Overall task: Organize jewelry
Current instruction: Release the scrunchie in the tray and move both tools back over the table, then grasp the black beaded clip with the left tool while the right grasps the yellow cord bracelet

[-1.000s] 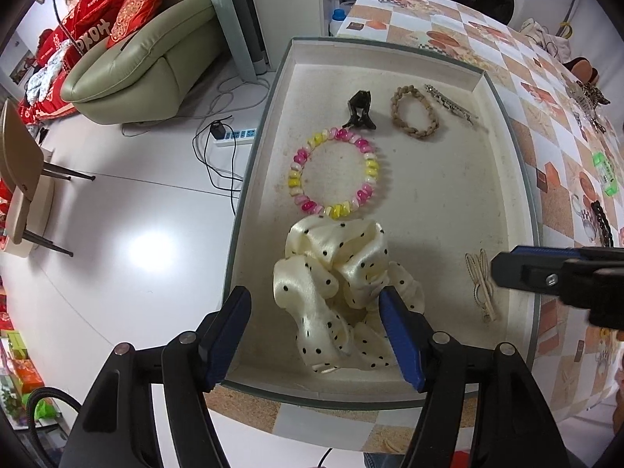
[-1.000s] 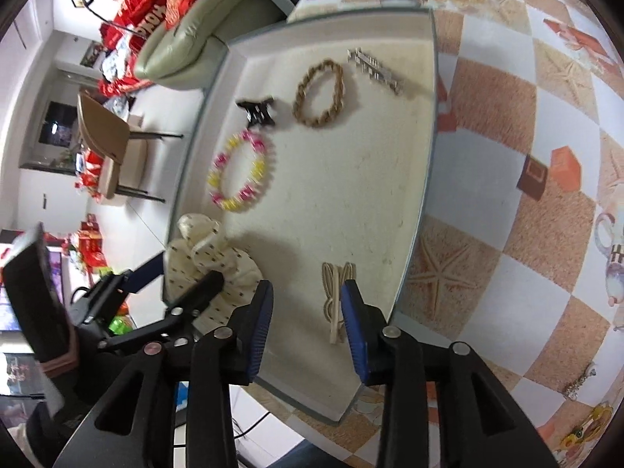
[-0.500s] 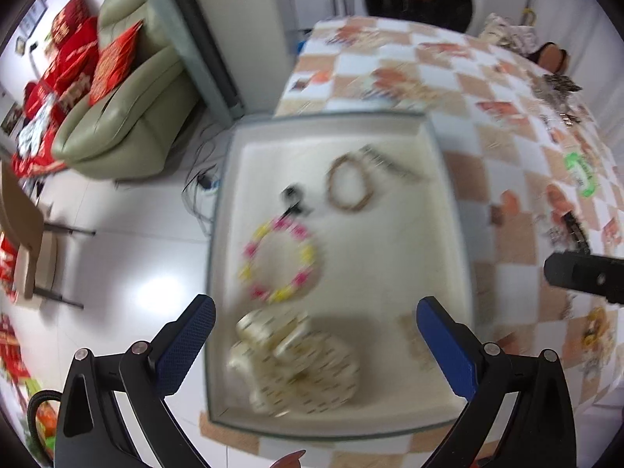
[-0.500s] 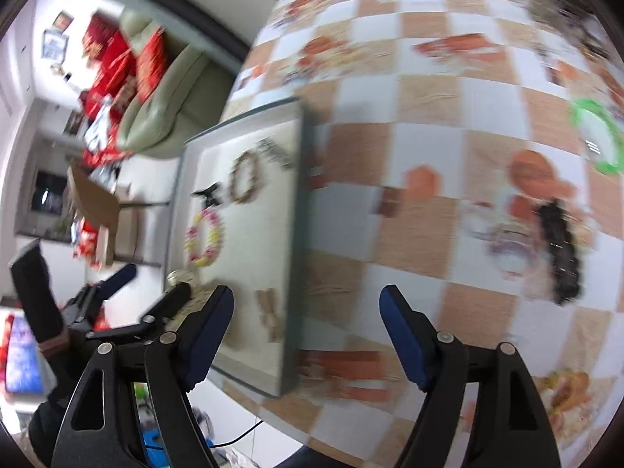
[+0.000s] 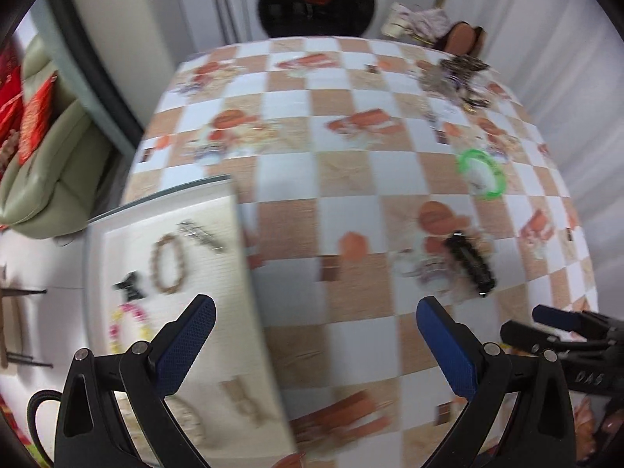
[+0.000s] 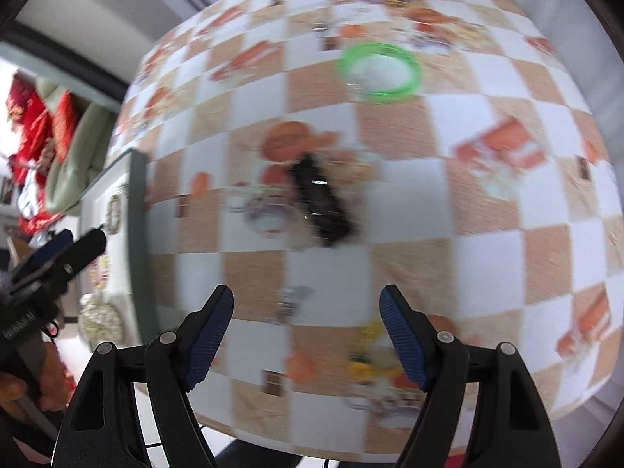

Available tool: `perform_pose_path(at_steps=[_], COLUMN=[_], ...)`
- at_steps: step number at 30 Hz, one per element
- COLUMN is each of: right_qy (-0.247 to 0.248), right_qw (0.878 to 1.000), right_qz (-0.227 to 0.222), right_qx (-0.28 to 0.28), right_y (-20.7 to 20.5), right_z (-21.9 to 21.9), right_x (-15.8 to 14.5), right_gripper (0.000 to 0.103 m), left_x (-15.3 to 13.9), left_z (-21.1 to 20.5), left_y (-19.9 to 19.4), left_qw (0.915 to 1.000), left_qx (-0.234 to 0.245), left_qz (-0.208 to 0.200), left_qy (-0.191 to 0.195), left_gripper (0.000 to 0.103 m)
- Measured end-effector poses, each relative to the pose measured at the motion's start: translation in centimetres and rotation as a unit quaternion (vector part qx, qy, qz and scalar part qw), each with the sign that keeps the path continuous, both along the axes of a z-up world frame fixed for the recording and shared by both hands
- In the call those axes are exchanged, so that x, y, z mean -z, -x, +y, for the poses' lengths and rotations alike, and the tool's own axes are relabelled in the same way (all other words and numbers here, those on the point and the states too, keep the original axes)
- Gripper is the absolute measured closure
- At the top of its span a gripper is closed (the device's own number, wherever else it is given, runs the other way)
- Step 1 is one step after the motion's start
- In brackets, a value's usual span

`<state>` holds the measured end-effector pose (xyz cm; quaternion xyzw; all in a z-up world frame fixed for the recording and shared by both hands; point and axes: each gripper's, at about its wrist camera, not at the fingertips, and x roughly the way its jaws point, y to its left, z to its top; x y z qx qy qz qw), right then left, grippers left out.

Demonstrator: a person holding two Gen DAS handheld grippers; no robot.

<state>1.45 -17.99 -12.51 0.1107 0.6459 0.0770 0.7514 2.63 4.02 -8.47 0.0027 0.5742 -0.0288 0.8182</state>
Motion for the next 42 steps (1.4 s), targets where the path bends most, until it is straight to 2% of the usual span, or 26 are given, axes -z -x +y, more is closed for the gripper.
perform_pose_path(at_steps=[5, 12, 20, 29, 31, 35, 36, 38, 42], right_qy=[0.023, 0.043, 0.048, 0.077, 0.103, 0.142, 0.151, 0.151, 0.152], right_qw=[0.999, 0.999, 0.999, 0.997, 0.993, 0.986, 0.984, 0.983, 0.983], right_qz=[0.008, 0.013, 0.014, -0.003, -0.02, -0.039, -0.043, -0.047, -0.048], right_qx=[0.021, 0.027, 0.013, -0.027, -0.048, -0.08, -0.088, -0.09, -0.093], right_y=[1.2, 3.2, 4.7, 4.9, 5.3, 5.9, 6.1, 6.4, 6.6], right_z=[-3.2, -5.0, -4.3, -2.1, -1.3, 0.1, 0.4, 0.6, 1.2], right_x=[0.9, 2.0, 3.0, 4.5, 4.7, 5.0, 5.0, 5.0, 5.1], right_gripper=[0.023, 0.023, 0.023, 0.023, 0.023, 0.023, 0.023, 0.023, 0.024], left_x=[1.8, 4.9, 7.1, 9.0, 9.3, 9.7, 9.7, 9.7, 9.5], left_z=[-3.7, -7.9, -10.8, -12.8, -13.3, -14.3, -14.6, -15.3, -16.4], left_y=[-1.6, -4.1, -6.1, -6.8, -6.7, -6.7, -6.6, -6.6, -6.6], left_qw=[0.9988, 0.9951, 0.993, 0.9897, 0.9893, 0.9887, 0.9891, 0.99, 0.9901], left_qx=[0.019, 0.02, 0.001, 0.008, 0.013, 0.022, 0.025, 0.036, 0.055], left_qz=[0.032, 0.072, 0.094, 0.119, 0.122, 0.128, 0.126, 0.123, 0.119], left_qy=[0.033, 0.064, 0.072, 0.08, 0.078, 0.075, 0.072, 0.06, 0.05], left_gripper=[0.0, 0.0, 0.0, 0.0, 0.005, 0.008, 0.016, 0.017, 0.029])
